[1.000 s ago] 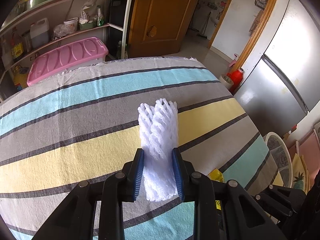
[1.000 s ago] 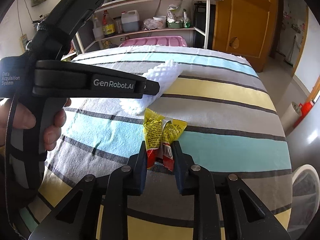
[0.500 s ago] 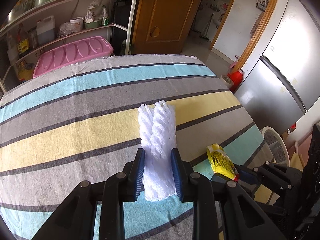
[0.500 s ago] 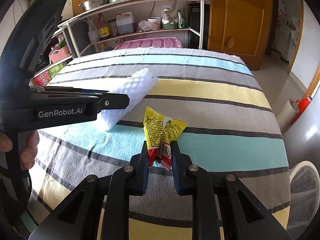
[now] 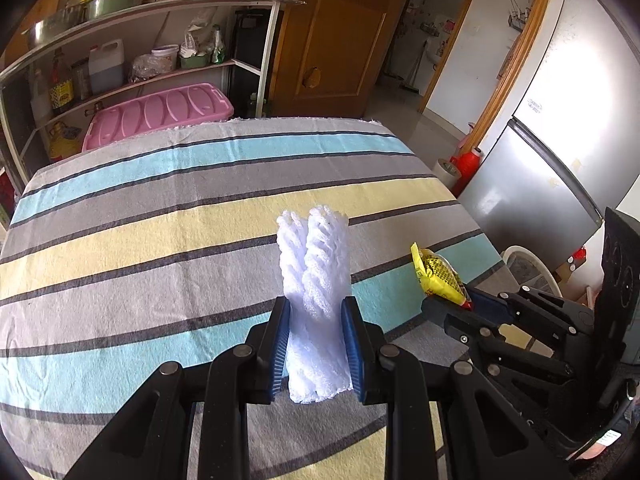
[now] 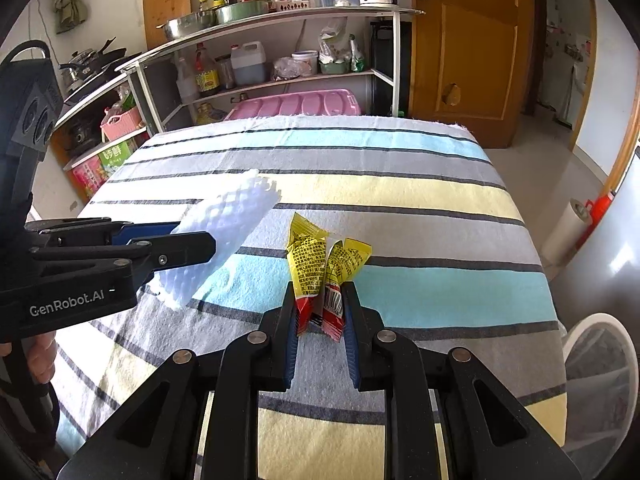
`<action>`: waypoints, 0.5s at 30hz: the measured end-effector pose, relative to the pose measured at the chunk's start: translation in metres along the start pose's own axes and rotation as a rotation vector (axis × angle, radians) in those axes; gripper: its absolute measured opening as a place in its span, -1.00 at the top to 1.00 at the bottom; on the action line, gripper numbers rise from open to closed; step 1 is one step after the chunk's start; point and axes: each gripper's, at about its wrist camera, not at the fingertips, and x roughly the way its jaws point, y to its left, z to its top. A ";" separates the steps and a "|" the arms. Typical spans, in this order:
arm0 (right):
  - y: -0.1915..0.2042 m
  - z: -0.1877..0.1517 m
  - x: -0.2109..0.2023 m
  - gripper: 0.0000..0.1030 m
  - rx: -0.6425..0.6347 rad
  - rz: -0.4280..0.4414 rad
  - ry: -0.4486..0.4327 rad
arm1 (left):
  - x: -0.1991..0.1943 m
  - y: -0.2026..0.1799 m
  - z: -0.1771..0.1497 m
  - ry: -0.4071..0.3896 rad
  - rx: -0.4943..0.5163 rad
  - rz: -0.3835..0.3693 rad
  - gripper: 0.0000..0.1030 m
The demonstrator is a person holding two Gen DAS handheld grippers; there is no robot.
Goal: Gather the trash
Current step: 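Carry the yellow wrapper in the right tool while the left tool carries the foam sleeve over the bin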
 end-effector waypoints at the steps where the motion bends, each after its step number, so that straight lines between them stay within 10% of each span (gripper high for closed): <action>1: 0.000 -0.001 -0.002 0.60 0.003 0.001 -0.002 | -0.004 -0.002 -0.002 -0.005 0.000 0.001 0.48; 15: -0.020 -0.024 -0.060 0.60 0.082 -0.036 -0.076 | -0.045 -0.057 -0.024 -0.092 0.076 0.022 0.48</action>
